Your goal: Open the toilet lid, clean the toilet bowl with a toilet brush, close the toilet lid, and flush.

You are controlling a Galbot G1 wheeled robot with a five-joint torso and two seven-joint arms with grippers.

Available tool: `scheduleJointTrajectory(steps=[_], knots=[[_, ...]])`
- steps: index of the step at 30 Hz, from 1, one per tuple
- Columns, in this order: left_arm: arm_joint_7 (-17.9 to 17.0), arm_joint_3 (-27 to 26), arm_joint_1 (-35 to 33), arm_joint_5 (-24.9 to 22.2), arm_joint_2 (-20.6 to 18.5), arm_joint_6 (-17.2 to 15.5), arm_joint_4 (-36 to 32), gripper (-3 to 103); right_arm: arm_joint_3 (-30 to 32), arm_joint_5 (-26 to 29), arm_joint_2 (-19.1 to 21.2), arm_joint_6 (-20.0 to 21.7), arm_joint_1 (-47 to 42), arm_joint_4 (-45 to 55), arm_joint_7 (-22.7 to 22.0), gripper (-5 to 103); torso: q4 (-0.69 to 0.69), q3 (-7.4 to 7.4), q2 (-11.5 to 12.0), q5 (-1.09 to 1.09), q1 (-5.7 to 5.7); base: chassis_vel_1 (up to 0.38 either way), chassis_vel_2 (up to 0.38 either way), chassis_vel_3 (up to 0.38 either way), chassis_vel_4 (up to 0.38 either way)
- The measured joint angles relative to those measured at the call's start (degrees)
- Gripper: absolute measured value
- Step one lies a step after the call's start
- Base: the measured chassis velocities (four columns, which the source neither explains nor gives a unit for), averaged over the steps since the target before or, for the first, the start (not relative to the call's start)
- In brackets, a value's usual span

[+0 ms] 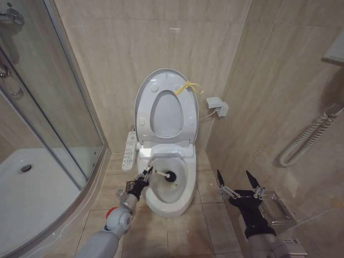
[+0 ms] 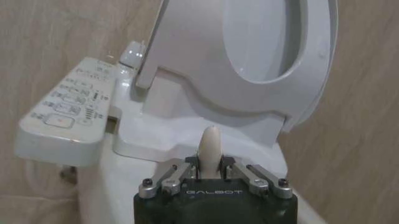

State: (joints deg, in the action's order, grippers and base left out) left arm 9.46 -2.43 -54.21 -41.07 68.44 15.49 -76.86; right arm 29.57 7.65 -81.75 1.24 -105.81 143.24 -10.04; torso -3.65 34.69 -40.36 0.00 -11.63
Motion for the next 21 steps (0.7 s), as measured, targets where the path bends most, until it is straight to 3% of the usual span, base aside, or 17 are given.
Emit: scheduleJointTrajectory(steps=[3, 5, 7, 9, 14, 17, 21], knots=[[0.6, 0.1, -0.1, -2.0, -0.3, 0.0, -1.3, 21, 0.0, 0.0, 0.0, 0.0, 0.0, 0.0, 0.0, 100, 0.00, 0.00, 0.0, 0.00, 0.00, 0.000, 0.000, 0.000, 0.000], [1.1, 0.5, -0.4, -6.4, -0.4, -0.8, -4.0, 21, 0.0, 0.0, 0.0, 0.0, 0.0, 0.0, 0.0, 100, -0.02, 0.00, 0.0, 0.00, 0.00, 0.000, 0.000, 0.000, 0.000], [1.0, 0.6, -0.5, -7.9, -0.5, -1.4, -5.3, 21, 0.0, 0.0, 0.0, 0.0, 0.0, 0.0, 0.0, 100, -0.04, 0.00, 0.0, -0.01, 0.00, 0.000, 0.000, 0.000, 0.000], [-1.7, 1.2, -2.2, -12.7, -3.1, -4.0, -10.0, 21, 0.0, 0.0, 0.0, 0.0, 0.0, 0.0, 0.0, 100, -0.01, 0.00, 0.0, 0.00, 0.00, 0.000, 0.000, 0.000, 0.000], [-1.3, 1.2, -2.4, -10.6, -4.2, -3.8, -8.1, 21, 0.0, 0.0, 0.0, 0.0, 0.0, 0.0, 0.0, 100, 0.01, 0.00, 0.0, 0.01, 0.00, 0.000, 0.000, 0.000, 0.000], [0.2, 0.1, -1.6, -1.9, -3.1, -3.4, -3.6, 21, 0.0, 0.0, 0.0, 0.0, 0.0, 0.0, 0.0, 100, -0.01, 0.00, 0.0, 0.00, 0.00, 0.000, 0.000, 0.000, 0.000], [1.7, -0.3, -1.5, 1.2, -2.7, -2.5, -3.2, 21, 0.0, 0.0, 0.0, 0.0, 0.0, 0.0, 0.0, 100, -0.02, 0.00, 0.0, 0.00, 0.00, 0.000, 0.000, 0.000, 0.000]])
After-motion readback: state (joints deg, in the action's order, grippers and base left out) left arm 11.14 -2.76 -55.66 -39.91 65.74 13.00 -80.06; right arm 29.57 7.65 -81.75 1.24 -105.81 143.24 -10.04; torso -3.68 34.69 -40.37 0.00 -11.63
